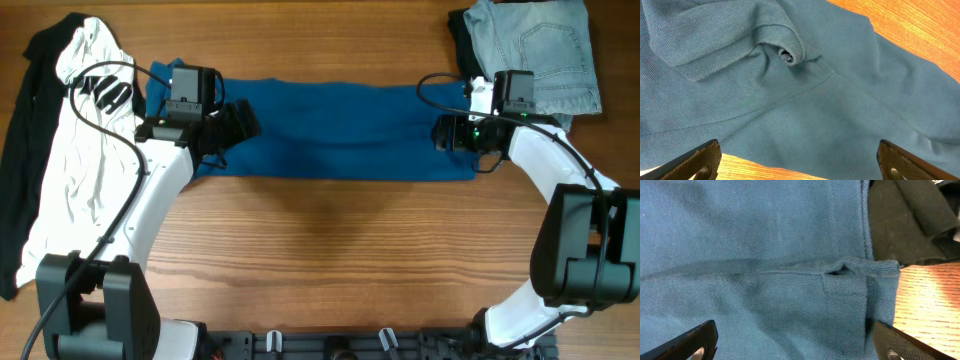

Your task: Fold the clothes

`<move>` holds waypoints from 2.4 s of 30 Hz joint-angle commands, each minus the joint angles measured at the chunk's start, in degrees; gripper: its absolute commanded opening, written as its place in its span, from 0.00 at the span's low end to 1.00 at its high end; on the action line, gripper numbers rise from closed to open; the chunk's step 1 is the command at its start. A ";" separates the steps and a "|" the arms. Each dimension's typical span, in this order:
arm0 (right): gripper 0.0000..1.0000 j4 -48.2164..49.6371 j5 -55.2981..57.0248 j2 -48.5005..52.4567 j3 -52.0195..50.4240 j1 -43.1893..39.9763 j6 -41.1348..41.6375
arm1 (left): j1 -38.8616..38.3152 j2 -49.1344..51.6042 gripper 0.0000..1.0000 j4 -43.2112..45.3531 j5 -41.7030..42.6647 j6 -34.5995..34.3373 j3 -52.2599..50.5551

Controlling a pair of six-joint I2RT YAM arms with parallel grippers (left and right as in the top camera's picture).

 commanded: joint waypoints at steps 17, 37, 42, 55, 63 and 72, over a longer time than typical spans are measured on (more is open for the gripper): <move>0.99 4.20 0.76 7.98 0.31 -3.58 -2.73 | 0.26 0.59 1.00 0.42 -2.71 -0.50 0.04; 0.04 3.48 -14.27 10.71 2.05 -4.31 3.98 | 0.26 0.59 1.00 0.35 -5.09 -0.33 0.04; 0.04 -6.25 -14.25 4.90 11.06 -9.29 4.17 | 0.26 0.48 1.00 -0.39 -5.11 1.42 0.07; 0.04 -12.07 -15.15 -0.90 12.39 2.64 1.90 | 5.66 -3.08 1.00 -5.18 -5.51 4.02 0.09; 0.04 -5.97 -7.93 -0.22 12.37 19.21 8.57 | 9.64 -4.22 1.00 -4.74 -5.49 4.22 0.09; 0.35 6.82 -7.41 6.14 12.37 26.14 11.21 | 9.64 -4.22 1.00 -4.50 -5.46 4.20 0.09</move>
